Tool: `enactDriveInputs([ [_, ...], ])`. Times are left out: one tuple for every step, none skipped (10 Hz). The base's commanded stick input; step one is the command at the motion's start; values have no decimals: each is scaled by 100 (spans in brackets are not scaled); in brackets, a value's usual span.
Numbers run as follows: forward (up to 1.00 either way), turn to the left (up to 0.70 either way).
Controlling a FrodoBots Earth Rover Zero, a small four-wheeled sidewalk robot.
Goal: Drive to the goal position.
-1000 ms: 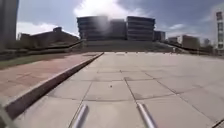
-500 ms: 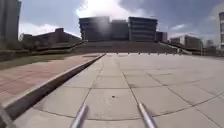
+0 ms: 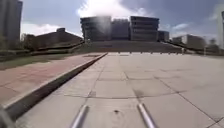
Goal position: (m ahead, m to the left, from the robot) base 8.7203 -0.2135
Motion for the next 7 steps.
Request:
enactDriveInputs([
  [70, 0],
  [70, 0],
  [70, 0],
  [70, 0],
  [70, 0],
  [70, 0],
  [70, -5],
])
